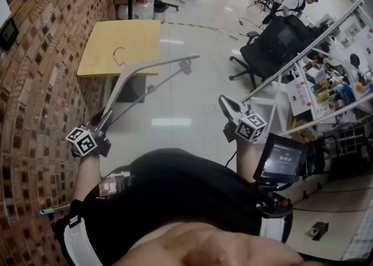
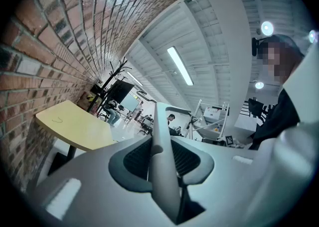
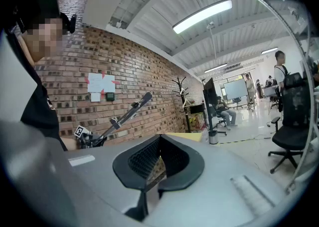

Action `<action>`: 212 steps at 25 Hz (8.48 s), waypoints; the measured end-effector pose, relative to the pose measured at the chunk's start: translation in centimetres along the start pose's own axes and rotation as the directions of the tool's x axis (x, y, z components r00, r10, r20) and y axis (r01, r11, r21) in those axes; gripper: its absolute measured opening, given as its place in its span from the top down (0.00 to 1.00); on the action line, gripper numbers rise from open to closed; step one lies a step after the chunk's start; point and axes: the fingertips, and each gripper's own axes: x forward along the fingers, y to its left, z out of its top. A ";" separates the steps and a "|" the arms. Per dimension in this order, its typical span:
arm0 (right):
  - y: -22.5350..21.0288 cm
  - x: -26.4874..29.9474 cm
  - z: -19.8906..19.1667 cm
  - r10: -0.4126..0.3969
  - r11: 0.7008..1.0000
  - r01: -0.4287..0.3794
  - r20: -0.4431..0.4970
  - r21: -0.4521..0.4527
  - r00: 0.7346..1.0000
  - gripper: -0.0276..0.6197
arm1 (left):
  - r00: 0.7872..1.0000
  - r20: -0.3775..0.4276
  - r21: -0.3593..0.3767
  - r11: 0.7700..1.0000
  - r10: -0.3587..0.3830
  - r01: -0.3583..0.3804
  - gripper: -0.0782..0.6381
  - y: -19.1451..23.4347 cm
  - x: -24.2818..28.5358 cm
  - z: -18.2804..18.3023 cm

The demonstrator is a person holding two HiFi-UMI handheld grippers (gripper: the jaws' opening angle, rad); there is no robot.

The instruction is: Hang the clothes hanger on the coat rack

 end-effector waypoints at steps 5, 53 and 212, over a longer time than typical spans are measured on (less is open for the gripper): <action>-3.6 0.1 0.8 -0.018 1.000 0.017 0.010 0.010 1.000 0.94 | 1.000 0.026 0.019 1.000 0.008 -0.008 0.75 1.0 3.6 0.8; -61.9 43.3 19.9 0.051 0.998 -0.052 -0.020 -0.046 0.999 0.94 | 0.996 0.073 0.119 0.992 0.041 -0.050 0.75 27.4 70.6 20.5; -59.4 133.1 42.7 0.972 -0.091 -0.992 -0.223 -0.088 -0.069 0.94 | 0.141 0.633 0.413 -0.178 0.761 -0.893 0.75 43.4 89.8 77.8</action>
